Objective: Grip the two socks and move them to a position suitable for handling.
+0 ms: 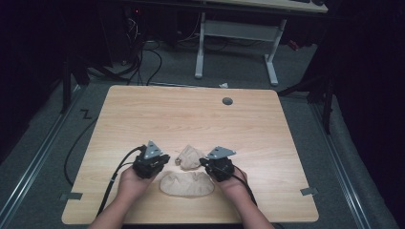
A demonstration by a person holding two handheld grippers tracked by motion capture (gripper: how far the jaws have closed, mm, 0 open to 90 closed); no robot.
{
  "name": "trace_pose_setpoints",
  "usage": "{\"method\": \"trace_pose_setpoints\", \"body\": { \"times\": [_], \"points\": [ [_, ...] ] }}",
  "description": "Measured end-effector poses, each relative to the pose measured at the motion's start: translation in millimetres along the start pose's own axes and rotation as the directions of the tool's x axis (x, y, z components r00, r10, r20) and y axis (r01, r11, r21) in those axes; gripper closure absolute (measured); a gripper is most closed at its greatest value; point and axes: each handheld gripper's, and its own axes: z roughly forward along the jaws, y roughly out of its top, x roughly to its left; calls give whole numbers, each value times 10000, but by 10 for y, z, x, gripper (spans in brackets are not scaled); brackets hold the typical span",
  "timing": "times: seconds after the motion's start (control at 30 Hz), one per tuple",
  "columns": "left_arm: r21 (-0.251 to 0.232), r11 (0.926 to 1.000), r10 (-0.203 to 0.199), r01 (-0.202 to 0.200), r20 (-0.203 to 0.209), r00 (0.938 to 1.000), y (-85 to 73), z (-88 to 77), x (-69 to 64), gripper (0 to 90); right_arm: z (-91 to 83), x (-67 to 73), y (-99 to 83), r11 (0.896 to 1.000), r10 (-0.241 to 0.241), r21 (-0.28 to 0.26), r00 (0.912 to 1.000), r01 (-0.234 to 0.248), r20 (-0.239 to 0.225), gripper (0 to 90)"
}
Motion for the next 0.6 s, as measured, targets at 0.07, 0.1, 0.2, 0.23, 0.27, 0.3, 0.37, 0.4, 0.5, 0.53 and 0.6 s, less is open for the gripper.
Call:
{"method": "trace_pose_setpoints", "body": {
  "times": [0.07,0.1,0.2,0.23,0.27,0.3,0.37,0.4,0.5,0.53,0.6],
  "points": [
    [-84,9999,-113,110,-409,9991,-147,-208,87,818,143,7,126,9998,-190,27,9998,190,-24,807],
    [-84,9999,-113,110,-409,9991,-147,-208,87,800,143,7,126,9998,-190,27,9998,190,-24,807],
    [-399,9970,-678,658,-514,9964,-361,-396,180,778,240,-188,104,9985,462,266,9981,-473,416,738],
    [-383,9963,-793,775,-470,9957,-378,-411,199,773,255,-245,78,9975,581,375,9962,-606,641,762],
    [-463,9954,-857,835,-471,9952,-378,-422,210,765,272,-295,52,9965,637,499,9950,-676,768,786],
    [-463,9954,-857,835,-471,9952,-378,-422,210,761,272,-295,52,9965,637,499,9950,-676,768,786],
    [-672,9940,-896,866,-438,9950,-359,-439,220,754,325,-354,7,9947,554,820,9950,-623,832,840],
    [-719,9939,-868,840,-361,9956,-349,-438,210,751,360,-348,-16,9944,276,995,9969,-348,733,889],
    [-630,9961,-637,610,-420,9971,-350,-427,188,745,370,-326,-24,9926,63,1208,9980,-139,627,900],
    [-622,9968,-525,496,-471,9975,-350,-422,177,743,338,-281,-39,9910,-6,1337,9988,-59,486,900],
    [-656,9964,-562,533,-425,9975,-344,-430,187,743,295,-221,-67,9901,-235,1392,9989,174,418,900]
  ]
}}
